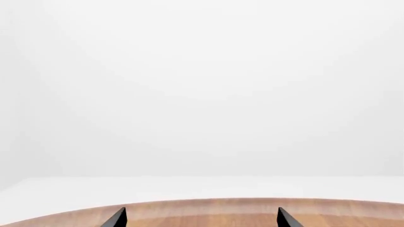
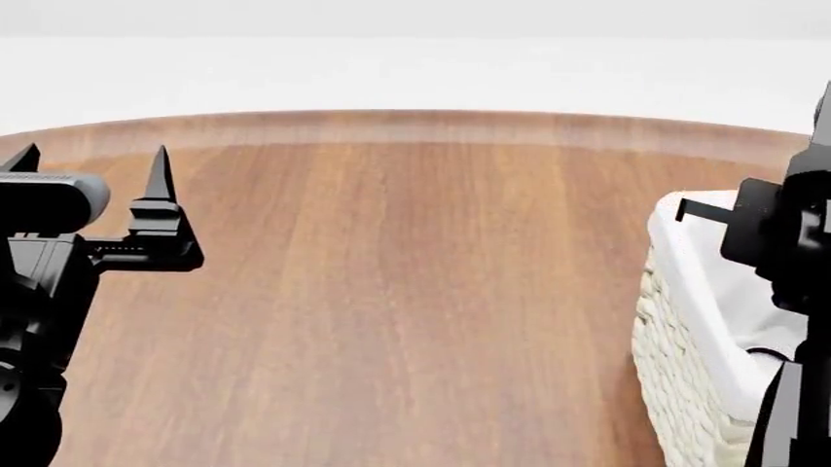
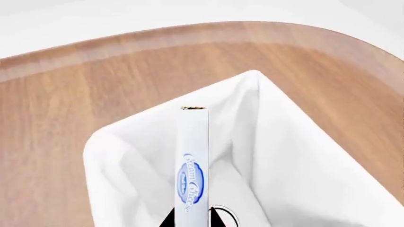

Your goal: Pick up the alphabet soup and the cream cheese box, and put them in the basket.

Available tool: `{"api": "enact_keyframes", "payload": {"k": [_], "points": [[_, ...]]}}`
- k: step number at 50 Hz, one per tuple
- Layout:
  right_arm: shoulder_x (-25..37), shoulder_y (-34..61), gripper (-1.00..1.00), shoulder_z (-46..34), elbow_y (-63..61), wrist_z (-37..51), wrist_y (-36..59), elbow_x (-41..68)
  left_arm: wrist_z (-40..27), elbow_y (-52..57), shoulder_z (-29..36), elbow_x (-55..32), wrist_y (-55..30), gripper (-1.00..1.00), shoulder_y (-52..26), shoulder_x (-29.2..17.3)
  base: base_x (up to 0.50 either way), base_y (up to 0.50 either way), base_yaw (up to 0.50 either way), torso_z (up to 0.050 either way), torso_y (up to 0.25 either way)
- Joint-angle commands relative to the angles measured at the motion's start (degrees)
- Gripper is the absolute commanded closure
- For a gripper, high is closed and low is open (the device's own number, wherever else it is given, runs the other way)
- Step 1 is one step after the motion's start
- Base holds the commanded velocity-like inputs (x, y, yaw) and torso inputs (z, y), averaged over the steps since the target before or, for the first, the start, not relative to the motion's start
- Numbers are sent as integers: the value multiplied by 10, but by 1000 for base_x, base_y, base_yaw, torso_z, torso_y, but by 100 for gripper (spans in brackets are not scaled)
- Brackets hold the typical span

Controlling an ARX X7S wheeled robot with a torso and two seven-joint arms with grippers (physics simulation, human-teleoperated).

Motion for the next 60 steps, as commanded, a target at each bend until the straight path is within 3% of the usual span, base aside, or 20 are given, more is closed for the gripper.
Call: {"api": "enact_keyframes", "payload": {"k": [1,6,7,32,42,49,60], "points": [[5,9,100,9,35,4,-26,-1,0,-1,1,0,2,-100,0,-1,0,0,0,0,0],[4,22,100,6,72,-8,-43,-2,-1,2,1,-2,1,-100,1,-2,0,0,0,0,0],[4,23,-100,7,76,-6,-47,-3,-1,2,1,-2,1,-100,1,-2,0,0,0,0,0],[3,3,-100,17,-25,10,6,9,-2,-3,0,-9,-2,-100,0,-3,0,0,0,0,0],[0,-42,-100,-3,-247,-18,85,31,-7,-2,4,-5,-4,-100,-1,-3,0,0,0,0,1],[-8,-110,-100,-14,-446,-59,62,64,-8,1,-3,-16,-9,-100,-5,-2,0,0,0,0,0],[-14,-239,-100,-69,-607,-83,-12,64,-10,7,-5,-22,-10,-100,-4,-3,0,0,0,0,0]]}}
